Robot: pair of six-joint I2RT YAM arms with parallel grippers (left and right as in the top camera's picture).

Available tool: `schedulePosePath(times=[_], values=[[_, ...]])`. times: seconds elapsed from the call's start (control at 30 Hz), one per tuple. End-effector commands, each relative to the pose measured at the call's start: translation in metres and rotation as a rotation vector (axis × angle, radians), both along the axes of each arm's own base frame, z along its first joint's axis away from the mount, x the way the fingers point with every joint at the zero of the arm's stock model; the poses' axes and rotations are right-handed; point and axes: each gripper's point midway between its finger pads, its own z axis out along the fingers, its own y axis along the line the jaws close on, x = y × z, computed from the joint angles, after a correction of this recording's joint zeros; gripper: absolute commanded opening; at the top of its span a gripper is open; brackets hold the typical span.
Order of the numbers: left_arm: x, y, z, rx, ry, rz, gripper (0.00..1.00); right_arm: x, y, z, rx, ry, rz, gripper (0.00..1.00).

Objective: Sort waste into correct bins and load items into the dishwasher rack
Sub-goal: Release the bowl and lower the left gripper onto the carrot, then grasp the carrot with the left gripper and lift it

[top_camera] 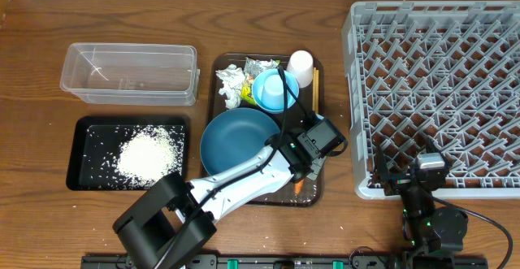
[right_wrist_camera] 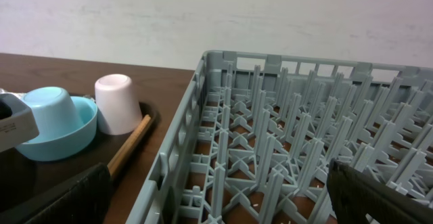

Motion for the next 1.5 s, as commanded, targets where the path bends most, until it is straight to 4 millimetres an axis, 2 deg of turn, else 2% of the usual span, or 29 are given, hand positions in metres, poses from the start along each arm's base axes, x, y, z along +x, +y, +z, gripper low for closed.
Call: schedulePosePath(times=[0.0,0.47,0.7,1.03,1.17,1.47], values=[[-0.001,0.006,-0.011,0.022,0.014,0.034,0.54,0.000,-0.003,-0.001,-0.005,0.004,-0.014,0.99],[-0.010,0.001,-0.012,0.016,0.029,0.031,0.54,0.000,-0.003,-0.001,-0.004,0.004,-0.014,0.99],[-0.012,0.005,-0.032,0.053,0.062,0.052,0.54,0.000,-0.003,-0.001,-0.004,0.004,-0.014,0.99],[-0.014,0.006,-0.038,0.052,0.079,0.092,0.55,0.000,-0.003,-0.002,-0.005,0.004,-0.014,0.99],[-0.024,-0.001,-0.043,0.019,0.142,0.085,0.55,0.000,-0.003,-0.002,-0.004,0.005,-0.014,0.99],[-0.026,0.004,-0.054,0.055,0.154,0.090,0.55,0.000,-0.003,-0.002,-0.005,0.005,-0.014,0.99]])
